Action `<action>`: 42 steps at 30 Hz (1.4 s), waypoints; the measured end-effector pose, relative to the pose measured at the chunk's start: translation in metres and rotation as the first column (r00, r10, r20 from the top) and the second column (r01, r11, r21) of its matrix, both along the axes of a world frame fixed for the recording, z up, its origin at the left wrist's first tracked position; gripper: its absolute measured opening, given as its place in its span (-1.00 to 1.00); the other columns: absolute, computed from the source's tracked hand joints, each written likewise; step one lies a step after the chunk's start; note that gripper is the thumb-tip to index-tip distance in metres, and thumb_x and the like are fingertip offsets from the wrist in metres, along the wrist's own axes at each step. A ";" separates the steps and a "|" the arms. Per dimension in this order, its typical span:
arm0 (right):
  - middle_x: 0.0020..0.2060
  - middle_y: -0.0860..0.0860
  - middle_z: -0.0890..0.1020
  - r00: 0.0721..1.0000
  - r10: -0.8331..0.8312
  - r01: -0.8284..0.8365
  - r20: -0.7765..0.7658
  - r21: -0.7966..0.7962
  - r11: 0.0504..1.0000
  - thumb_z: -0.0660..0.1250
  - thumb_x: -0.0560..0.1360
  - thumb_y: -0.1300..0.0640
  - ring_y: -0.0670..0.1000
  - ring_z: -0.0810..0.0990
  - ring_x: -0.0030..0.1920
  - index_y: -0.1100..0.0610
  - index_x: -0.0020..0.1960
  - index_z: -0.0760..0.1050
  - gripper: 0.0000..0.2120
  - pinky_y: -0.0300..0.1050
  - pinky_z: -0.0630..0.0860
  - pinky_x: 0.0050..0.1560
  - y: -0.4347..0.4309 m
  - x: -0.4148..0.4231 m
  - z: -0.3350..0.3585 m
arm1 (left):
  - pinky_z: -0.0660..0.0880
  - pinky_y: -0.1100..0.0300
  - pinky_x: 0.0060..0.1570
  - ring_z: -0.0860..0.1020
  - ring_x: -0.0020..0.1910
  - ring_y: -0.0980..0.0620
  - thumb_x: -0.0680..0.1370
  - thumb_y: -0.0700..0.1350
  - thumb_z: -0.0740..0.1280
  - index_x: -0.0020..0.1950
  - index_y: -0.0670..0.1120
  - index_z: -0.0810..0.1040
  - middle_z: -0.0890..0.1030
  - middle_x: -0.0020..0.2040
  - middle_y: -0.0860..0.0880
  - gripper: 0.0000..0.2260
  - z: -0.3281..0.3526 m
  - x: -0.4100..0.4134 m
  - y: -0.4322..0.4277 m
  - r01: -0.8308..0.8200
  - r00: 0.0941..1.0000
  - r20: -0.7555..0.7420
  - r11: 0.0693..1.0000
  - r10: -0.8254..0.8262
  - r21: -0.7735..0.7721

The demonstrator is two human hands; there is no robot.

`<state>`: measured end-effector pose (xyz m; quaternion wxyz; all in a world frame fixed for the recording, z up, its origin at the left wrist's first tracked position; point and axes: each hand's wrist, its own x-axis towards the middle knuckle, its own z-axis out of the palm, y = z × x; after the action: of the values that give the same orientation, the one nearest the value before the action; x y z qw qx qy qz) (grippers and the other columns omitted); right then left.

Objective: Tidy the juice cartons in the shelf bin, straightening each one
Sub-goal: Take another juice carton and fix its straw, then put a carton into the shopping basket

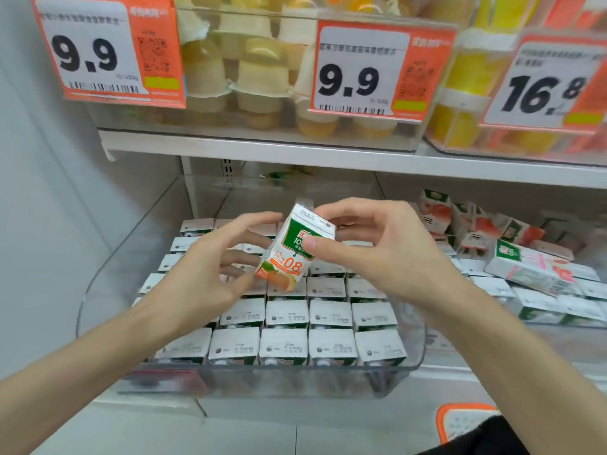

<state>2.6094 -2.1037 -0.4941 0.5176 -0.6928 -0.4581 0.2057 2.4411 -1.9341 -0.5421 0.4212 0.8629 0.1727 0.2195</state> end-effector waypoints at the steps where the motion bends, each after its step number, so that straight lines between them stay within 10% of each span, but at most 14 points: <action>1: -0.06 -0.10 0.78 0.999 -0.033 0.033 0.006 0.019 0.999 0.63 0.44 0.10 -0.11 0.76 -0.03 0.02 0.06 0.74 -0.79 -0.16 0.69 0.10 -0.012 0.004 0.005 | 0.66 0.04 0.12 0.72 0.05 0.14 0.61 -0.37 0.39 0.43 0.28 0.48 0.69 0.14 0.20 -0.40 0.003 0.005 -0.005 -0.034 0.999 0.031 0.999 0.033 0.026; 9: -0.08 -0.01 0.78 0.985 -0.171 0.169 0.019 0.078 0.983 0.64 0.41 0.21 -0.04 0.74 -0.07 0.12 0.02 0.72 -0.79 -0.10 0.68 0.09 -0.151 0.040 0.019 | 0.59 0.29 0.03 0.68 0.08 0.15 0.64 -0.25 0.39 0.24 0.04 0.64 0.73 0.04 0.11 -0.76 0.028 0.075 -0.119 0.136 0.955 0.245 0.982 -0.166 0.134; 15: -0.07 0.03 0.78 0.969 -0.204 0.216 0.136 -0.081 0.973 0.66 0.39 0.25 -0.05 0.74 -0.09 0.14 0.02 0.71 -0.76 -0.18 0.68 0.00 -0.239 0.073 -0.005 | 0.56 0.06 0.08 0.63 0.03 0.21 0.63 -0.14 0.42 0.21 0.10 0.64 0.69 -0.03 0.20 -0.80 0.015 0.130 -0.187 0.230 0.950 0.117 0.904 -0.288 0.361; 24: -0.04 0.00 0.73 0.977 -0.120 0.204 0.174 -0.624 0.754 0.69 0.37 0.11 0.03 0.67 -0.05 0.09 0.09 0.74 -0.68 -0.10 0.60 0.03 -0.280 0.113 -0.230 | 0.61 -0.04 0.06 0.67 -0.06 0.13 0.60 -0.25 0.43 0.16 0.03 0.69 0.71 -0.05 0.08 -0.79 -0.007 0.182 -0.239 0.336 0.940 -0.066 0.869 -0.336 0.362; 33: 0.18 -0.01 0.70 0.976 -0.084 0.206 0.201 -0.726 0.657 0.60 0.45 0.15 0.08 0.63 0.17 0.07 0.21 0.69 -0.66 -0.04 0.57 0.19 -0.261 0.107 -0.367 | 0.58 -0.09 -0.04 0.65 -0.03 0.04 0.54 -0.08 0.57 0.23 0.03 0.66 0.69 0.03 0.05 -0.72 -0.028 0.200 -0.242 0.378 0.922 -0.041 0.870 -0.385 0.318; 42: 0.42 0.02 0.55 0.960 -0.093 0.266 0.265 -0.755 0.599 0.50 0.55 0.14 0.10 0.56 0.38 0.04 0.48 0.50 -0.48 0.02 0.51 0.37 -0.275 0.100 -0.400 | 0.37 0.49 -0.11 0.54 -0.09 0.26 0.56 -0.09 0.55 0.18 -0.01 0.70 0.64 -0.03 0.18 -0.79 -0.035 0.204 -0.240 0.369 0.924 -0.052 0.848 -0.378 0.381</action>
<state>2.7091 -2.3788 -0.8937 0.1331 -0.9081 -0.2987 0.2615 2.6454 -2.1745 -0.5774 0.2805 0.9427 -0.0500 0.1737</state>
